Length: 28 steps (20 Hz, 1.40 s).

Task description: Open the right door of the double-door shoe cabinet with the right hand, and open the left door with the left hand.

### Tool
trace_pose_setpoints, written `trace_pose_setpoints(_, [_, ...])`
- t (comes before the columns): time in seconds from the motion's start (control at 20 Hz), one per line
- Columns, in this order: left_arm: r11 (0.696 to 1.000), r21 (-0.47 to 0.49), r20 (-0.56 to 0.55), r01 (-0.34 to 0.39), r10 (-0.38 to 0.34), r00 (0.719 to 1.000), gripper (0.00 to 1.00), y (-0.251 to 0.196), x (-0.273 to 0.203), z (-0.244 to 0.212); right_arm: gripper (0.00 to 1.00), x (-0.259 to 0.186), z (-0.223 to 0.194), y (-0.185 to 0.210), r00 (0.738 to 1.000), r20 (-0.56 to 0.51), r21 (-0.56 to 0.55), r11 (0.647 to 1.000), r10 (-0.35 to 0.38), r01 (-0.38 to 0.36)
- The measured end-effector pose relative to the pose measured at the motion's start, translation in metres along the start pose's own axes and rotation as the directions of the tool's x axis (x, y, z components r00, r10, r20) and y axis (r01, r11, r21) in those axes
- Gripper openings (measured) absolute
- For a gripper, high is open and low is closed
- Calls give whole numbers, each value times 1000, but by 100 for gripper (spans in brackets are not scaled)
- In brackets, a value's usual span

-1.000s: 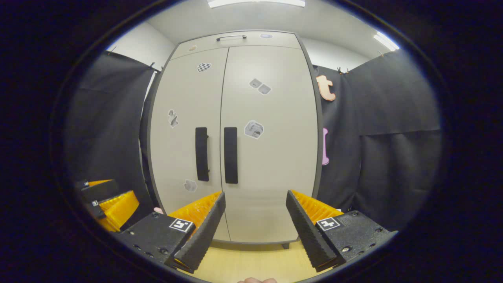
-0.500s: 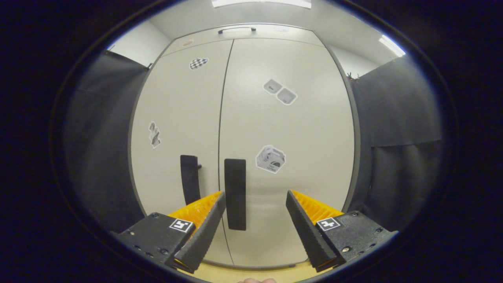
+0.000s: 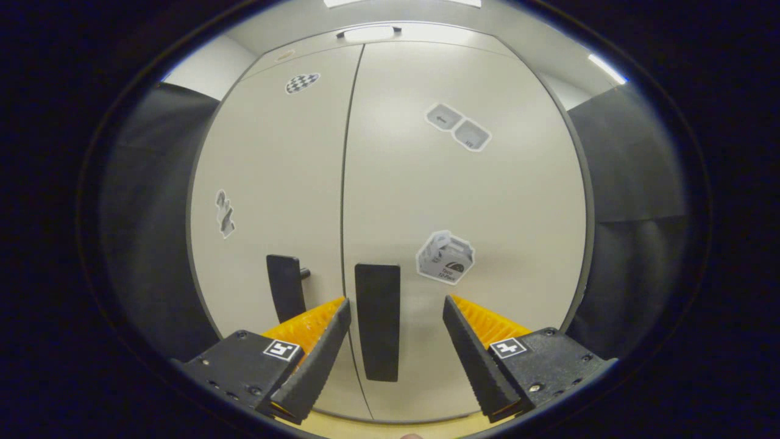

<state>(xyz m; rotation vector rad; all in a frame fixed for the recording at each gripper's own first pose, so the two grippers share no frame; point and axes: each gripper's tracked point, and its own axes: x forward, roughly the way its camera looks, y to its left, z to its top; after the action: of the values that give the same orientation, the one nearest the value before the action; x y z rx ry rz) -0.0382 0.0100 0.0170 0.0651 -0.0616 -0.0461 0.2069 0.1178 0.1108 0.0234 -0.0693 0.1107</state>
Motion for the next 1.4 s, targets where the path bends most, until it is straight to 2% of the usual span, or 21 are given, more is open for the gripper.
trace_pose_setpoints(0.05, [1000,-2,-3,-2,2,1000,95,0,1,0,96,3,-1,1,1000,0,11,1000,3,-3])
trace_pose_setpoints(0.15, [1000,-2,-5,-12,12,1000,95,3,-1,0,86,4,1,-4,1000,13,26,999,-19,19])
trace_pose_setpoints(0.2, [1000,-3,-9,-17,17,1000,95,3,0,-2,83,2,1,-3,1000,9,26,1000,-18,18])
trace_pose_setpoints(0.25, [1000,-4,-13,-19,19,1000,95,5,-1,-4,74,2,2,0,1000,11,24,1000,-6,5])
trace_pose_setpoints(0.3, [1000,-5,-13,-19,19,1000,95,5,0,-4,71,3,0,5,1000,0,15,1000,7,-7])
trace_pose_setpoints(0.35, [1000,-6,-12,-20,20,1000,95,6,3,-4,60,5,0,7,1000,0,-1,1000,11,-11])
trace_pose_setpoints(0.45, [1000,-9,-9,-20,20,1000,95,7,5,-3,51,4,-2,11,1000,-8,-29,999,21,-21])
trace_pose_setpoints(0.5, [1000,-11,-7,-18,18,1000,95,6,5,-3,36,3,-1,12,1000,-4,-30,999,13,-13])
trace_pose_setpoints(0.55, [1000,-13,-7,-19,19,1000,95,7,5,-3,31,4,-2,11,1000,-9,-34,999,6,-6])
trace_pose_setpoints(0.8, [999,-21,-9,-26,26,1000,95,12,6,-6,25,0,-2,12,1000,-21,-26,1000,14,-14])
trace_pose_setpoints(0.9, [999,-21,-10,-36,36,999,95,16,5,-7,27,-6,-2,12,999,-28,-21,999,28,-29])
trace_pose_setpoints(1.3, [996,-13,2,-88,88,996,95,28,-1,-2,25,-75,-6,-10,996,-37,-33,996,80,-81])
trace_pose_setpoints(1.4, [995,-11,8,-102,102,995,95,33,1,-1,27,-93,-7,-19,996,-34,-43,995,86,-87])
